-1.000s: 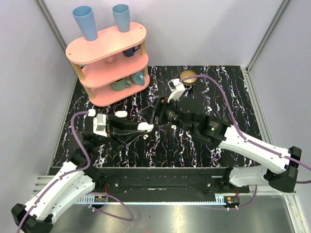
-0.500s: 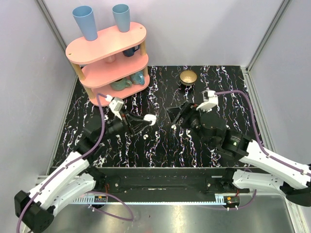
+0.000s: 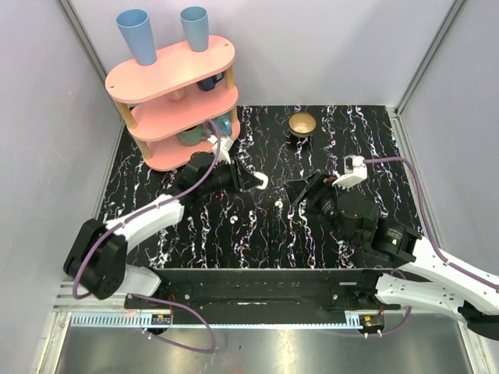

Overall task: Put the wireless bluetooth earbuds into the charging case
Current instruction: Place the charging case with the earbuds at the center of the board.

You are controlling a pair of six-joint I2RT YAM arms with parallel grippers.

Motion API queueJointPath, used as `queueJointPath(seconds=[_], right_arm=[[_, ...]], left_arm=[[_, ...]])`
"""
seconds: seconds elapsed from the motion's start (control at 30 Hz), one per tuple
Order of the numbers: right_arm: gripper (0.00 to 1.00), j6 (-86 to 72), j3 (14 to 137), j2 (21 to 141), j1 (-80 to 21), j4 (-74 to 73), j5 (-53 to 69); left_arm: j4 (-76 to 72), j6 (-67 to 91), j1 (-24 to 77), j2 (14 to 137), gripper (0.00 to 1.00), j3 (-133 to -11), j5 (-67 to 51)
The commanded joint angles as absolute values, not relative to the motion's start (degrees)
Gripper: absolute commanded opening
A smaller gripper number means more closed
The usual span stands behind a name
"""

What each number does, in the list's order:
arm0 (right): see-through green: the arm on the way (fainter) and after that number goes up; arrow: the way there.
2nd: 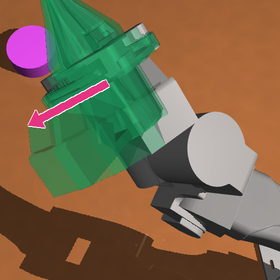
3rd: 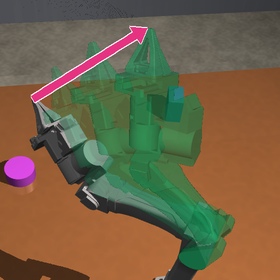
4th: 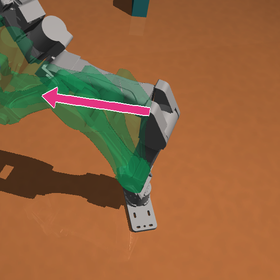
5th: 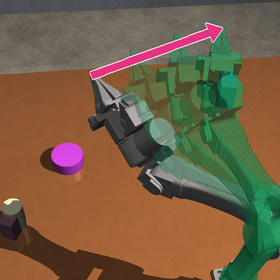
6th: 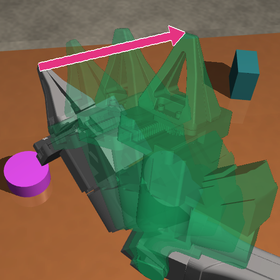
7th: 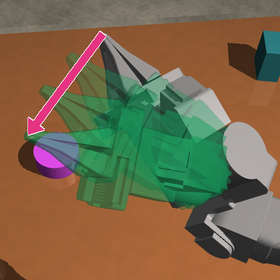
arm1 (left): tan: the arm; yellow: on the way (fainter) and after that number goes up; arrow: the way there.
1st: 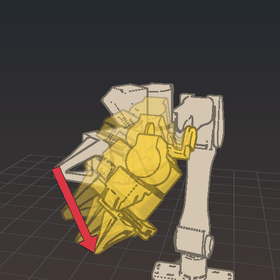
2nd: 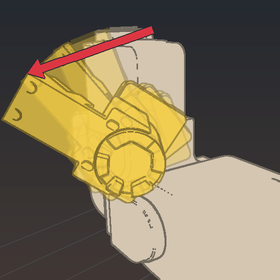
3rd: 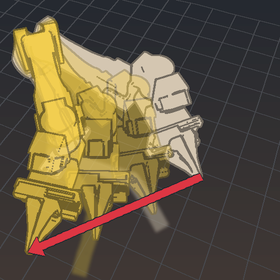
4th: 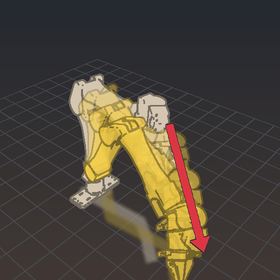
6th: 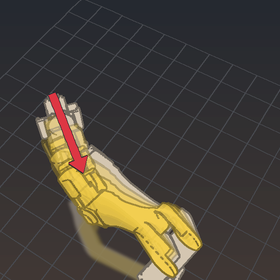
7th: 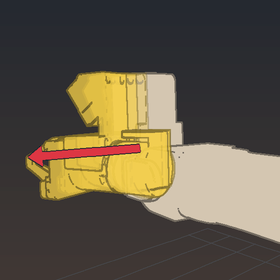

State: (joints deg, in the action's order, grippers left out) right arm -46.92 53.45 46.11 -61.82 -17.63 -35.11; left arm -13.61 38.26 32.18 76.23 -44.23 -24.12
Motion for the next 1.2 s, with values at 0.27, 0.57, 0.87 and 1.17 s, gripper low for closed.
queueJointPath(seconds=[0.27,0.57,0.87,1.17], right_arm=[[0.81,-46.6,51.8,40.3,-62.0,-20.9,-39.4],[0.82,-45.9,51.2,40.3,-62.0,-20.9,-39.3],[0.82,-45.9,50.0,38.7,-61.9,-20.9,-38.7],[0.82,-45.6,49.0,37.3,-62.0,-21.0,-39.9]], left_arm=[[-30.0,50.9,30.3,96.1,0.00,-52.8,-26.4],[-33.0,56.1,29.4,106.2,0.02,-57.0,-25.1],[-30.8,57.9,28.8,111.8,0.04,-58.3,-21.1],[-31.6,61.3,28.5,115.9,0.09,-59.7,-20.7]])
